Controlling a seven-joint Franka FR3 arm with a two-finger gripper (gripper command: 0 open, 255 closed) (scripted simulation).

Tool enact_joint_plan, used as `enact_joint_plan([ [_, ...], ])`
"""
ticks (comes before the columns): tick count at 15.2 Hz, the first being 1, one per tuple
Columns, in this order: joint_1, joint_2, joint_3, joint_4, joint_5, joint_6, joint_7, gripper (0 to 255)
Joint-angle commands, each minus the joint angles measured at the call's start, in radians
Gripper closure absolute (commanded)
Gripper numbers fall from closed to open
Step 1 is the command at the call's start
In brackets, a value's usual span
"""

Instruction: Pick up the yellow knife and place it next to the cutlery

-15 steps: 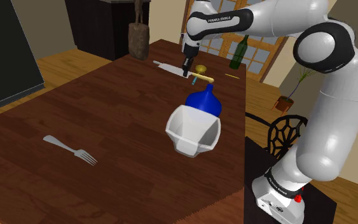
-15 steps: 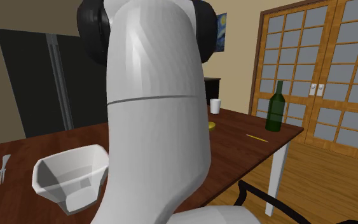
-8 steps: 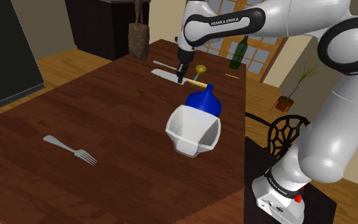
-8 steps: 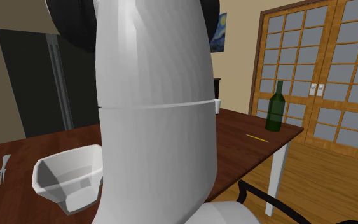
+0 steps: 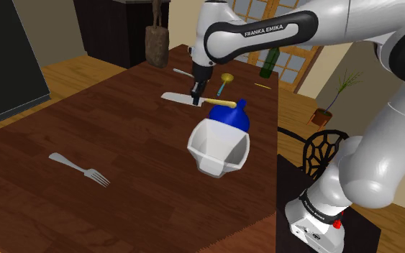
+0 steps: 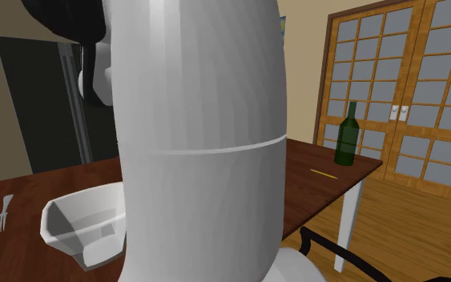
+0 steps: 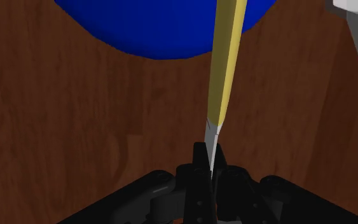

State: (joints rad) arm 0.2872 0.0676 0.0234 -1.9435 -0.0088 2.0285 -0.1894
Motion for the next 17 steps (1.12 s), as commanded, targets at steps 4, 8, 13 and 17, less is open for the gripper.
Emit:
enact_joint_plan([
  [4,0.059,-0.032,0.053,-0.041,-0.004,0.008,0.116,255],
  [8,0.108,-0.042,0.098,-0.053,-0.006,0.009,0.21,255],
  [13,0.169,-0.033,0.156,-0.042,-0.011,0.005,0.331,255],
  [17,0.219,-0.009,0.2,-0.012,-0.02,-0.003,0.429,255],
])
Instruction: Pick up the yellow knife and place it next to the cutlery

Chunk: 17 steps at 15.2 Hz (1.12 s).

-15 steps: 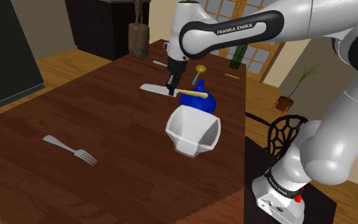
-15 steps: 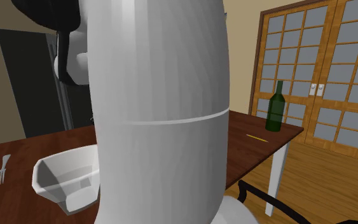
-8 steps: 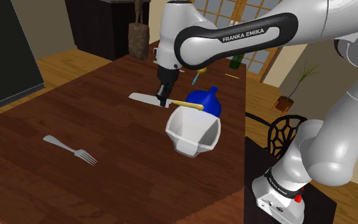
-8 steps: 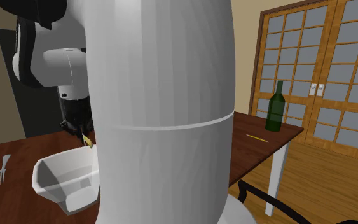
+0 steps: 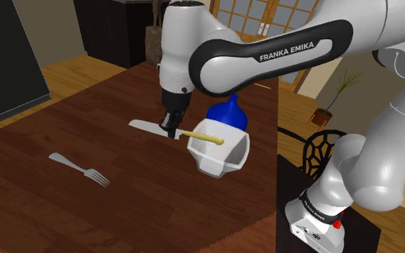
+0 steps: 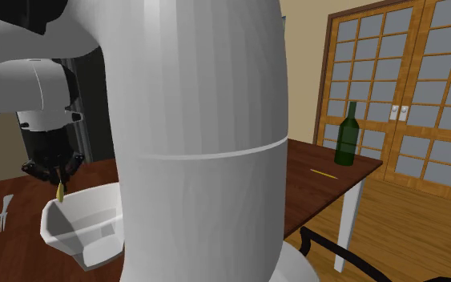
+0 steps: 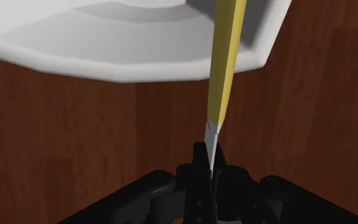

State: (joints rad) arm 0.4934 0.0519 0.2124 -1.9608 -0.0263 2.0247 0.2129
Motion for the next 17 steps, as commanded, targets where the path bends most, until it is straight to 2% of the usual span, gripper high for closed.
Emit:
enact_joint_plan([
  [1,0.025,0.015,0.022,0.015,-0.006,-0.002,0.051,255],
  [9,0.133,0.117,0.1,0.142,-0.047,-0.036,0.249,255],
  [17,0.264,0.278,0.152,0.355,-0.115,-0.105,0.436,255],
])
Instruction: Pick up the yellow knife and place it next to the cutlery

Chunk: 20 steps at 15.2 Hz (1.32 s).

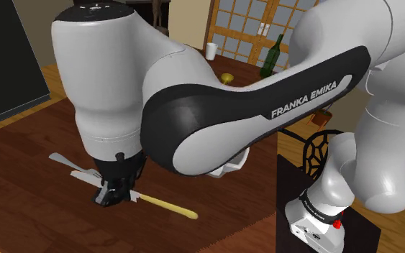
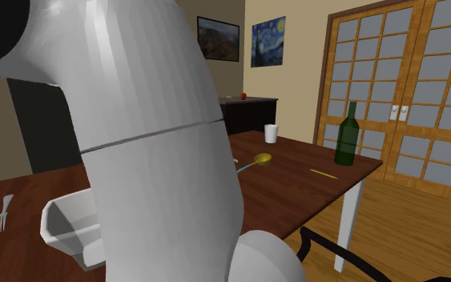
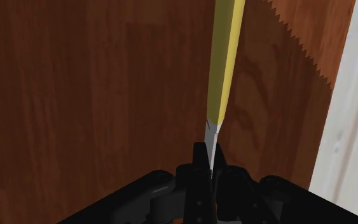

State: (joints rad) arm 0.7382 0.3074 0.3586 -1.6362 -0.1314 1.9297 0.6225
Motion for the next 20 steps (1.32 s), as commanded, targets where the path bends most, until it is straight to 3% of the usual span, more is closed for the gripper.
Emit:
enact_joint_plan([
  [1,0.038,0.047,0.01,0.064,-0.02,-0.022,0.048,255],
  [4,0.104,0.135,0.019,0.191,-0.053,-0.068,0.114,255],
  [20,0.104,0.19,0.004,0.055,-0.08,0.119,0.136,255],
])
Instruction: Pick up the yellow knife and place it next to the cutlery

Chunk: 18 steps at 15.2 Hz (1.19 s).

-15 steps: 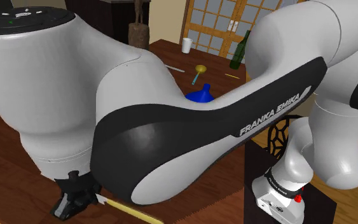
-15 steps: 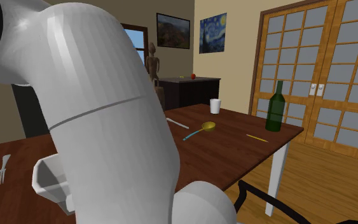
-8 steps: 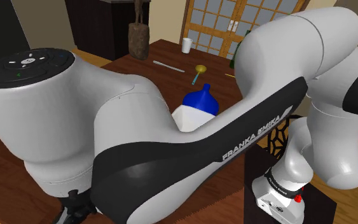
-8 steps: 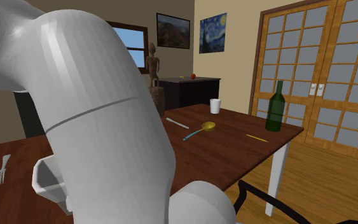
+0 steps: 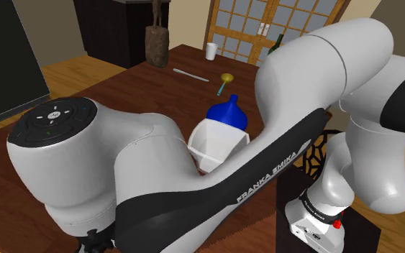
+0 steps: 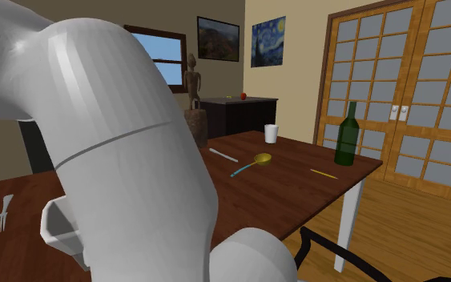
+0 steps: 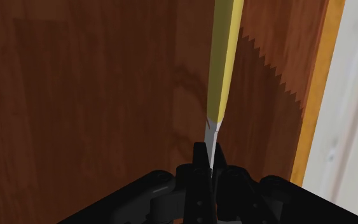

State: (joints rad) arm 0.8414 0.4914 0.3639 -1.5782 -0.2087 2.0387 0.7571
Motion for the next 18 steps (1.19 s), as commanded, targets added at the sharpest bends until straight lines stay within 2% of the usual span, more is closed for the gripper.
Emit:
enact_joint_plan([
  [1,0.001,0.011,-0.003,-0.009,-0.005,0.021,0.003,255],
  [4,0.003,0.029,-0.007,-0.027,-0.013,0.055,0.008,255],
  [12,0.003,0.029,-0.007,-0.027,-0.013,0.055,0.008,255],
  [13,0.003,0.029,-0.007,-0.027,-0.013,0.055,0.008,0],
  [18,0.003,0.029,-0.007,-0.027,-0.013,0.055,0.008,0],
])
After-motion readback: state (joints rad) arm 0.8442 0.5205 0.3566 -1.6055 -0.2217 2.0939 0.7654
